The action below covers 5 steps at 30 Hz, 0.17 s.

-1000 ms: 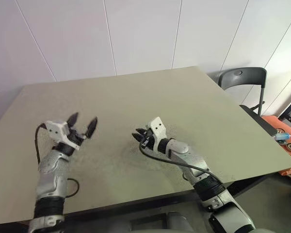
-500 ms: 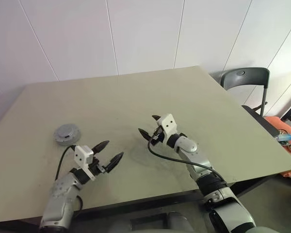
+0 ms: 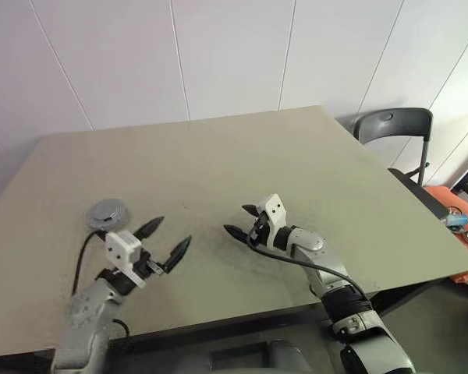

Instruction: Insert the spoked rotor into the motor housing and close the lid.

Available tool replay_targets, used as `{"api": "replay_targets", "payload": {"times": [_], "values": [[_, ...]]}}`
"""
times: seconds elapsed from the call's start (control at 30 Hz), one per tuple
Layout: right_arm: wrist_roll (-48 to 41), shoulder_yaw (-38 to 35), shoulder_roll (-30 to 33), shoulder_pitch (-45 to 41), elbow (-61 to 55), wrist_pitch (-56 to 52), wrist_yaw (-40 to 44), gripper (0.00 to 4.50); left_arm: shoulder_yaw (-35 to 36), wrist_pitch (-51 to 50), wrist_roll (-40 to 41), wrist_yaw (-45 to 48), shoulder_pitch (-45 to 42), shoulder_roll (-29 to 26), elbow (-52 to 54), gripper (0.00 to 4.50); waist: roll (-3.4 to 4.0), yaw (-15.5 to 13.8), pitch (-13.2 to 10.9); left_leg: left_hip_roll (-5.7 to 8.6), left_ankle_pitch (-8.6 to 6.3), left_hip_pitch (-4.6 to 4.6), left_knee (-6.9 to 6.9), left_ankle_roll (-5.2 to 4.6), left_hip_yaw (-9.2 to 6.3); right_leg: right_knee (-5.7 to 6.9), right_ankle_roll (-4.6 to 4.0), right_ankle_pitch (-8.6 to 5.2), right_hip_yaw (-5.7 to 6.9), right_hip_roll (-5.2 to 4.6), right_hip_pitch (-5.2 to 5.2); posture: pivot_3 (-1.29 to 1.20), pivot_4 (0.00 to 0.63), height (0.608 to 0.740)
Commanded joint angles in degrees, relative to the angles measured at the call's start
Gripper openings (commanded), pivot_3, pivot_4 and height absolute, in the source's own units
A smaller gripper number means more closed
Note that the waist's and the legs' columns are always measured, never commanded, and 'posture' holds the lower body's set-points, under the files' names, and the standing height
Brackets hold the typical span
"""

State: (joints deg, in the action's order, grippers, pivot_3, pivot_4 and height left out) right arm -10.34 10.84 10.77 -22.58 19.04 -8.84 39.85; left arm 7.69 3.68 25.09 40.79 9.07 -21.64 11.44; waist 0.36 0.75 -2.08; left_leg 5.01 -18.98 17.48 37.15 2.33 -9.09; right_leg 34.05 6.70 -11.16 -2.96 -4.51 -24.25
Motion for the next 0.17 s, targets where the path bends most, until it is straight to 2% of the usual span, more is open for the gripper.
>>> {"api": "replay_targets", "payload": {"times": [0.03,0.17], "values": [[-0.54,-0.8,0.29,-0.69,-3.63,-0.69,0.48,4.47,2.36,-3.15,3.04,0.44,-3.38,-2.43,1.42,4.5,0.0,-0.01,0.0,0.0,0.0,0.0,-0.01,0.0,0.0,0.0,0.01,0.01,0.0,0.0,0.0,0.0,0.0,0.74],[-0.47,-0.95,0.05,-0.82,-4.0,-1.27,0.12,4.47,2.29,-8.67,3.9,-1.82,-7.28,-4.35,4.44,4.5,-0.01,-0.02,-0.01,0.01,0.0,0.02,-0.04,0.0,-0.01,-0.04,0.14,0.09,0.0,-0.01,-0.02,0.0,0.0,0.74]]}}
